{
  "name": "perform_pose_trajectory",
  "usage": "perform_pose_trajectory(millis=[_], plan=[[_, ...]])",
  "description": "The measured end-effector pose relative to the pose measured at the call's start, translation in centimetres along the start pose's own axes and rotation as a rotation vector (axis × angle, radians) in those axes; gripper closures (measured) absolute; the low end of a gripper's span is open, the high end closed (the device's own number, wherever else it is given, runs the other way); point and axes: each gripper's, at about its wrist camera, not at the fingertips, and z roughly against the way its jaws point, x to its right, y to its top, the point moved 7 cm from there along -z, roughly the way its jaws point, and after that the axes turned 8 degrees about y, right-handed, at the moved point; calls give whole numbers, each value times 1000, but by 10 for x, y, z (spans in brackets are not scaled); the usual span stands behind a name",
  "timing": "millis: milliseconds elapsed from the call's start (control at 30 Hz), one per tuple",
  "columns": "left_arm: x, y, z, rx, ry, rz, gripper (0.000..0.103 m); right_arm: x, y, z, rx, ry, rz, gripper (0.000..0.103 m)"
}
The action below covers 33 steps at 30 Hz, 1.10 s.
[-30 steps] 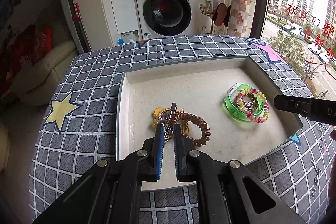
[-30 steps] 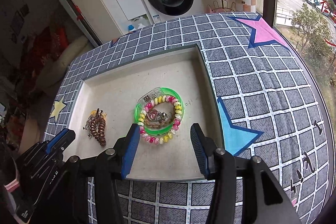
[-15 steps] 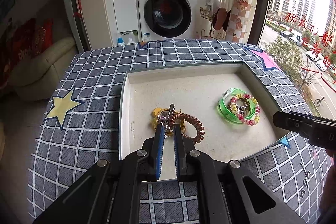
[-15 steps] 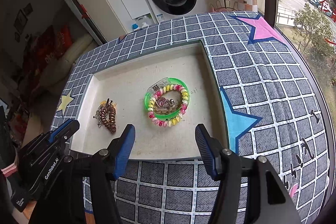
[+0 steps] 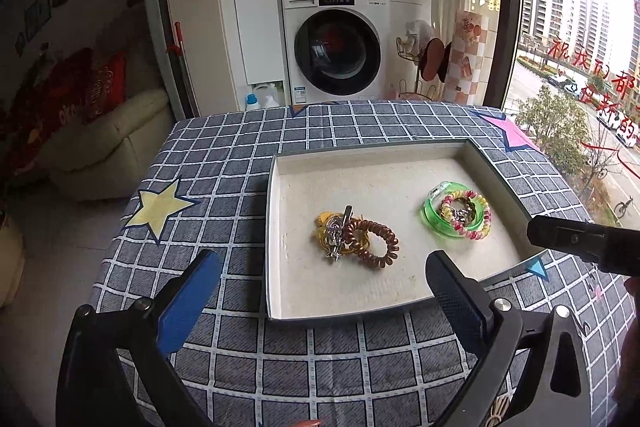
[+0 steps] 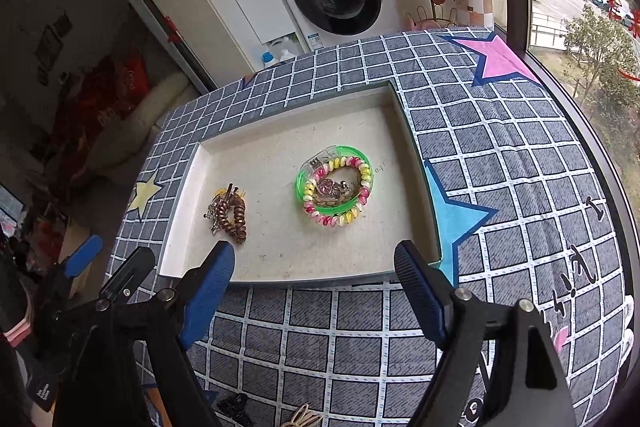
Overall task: Organize jewelry
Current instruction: 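Open both grippers and lift them away from the tray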
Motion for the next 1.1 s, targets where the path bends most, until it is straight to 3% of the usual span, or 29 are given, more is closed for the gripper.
perform_pose_trajectory(millis=[400,633,1100], plan=[[-6,-47,30,-31,-75,-29,0,-13,-27,29,39,46,18,14],[-14,-73,42,-45,-75,-33,0,-8,-49,39,-17,59,-32,14],[-27,-117,42,-98,-88,-39,0,-12,-120,43,-95,-43,38,14]])
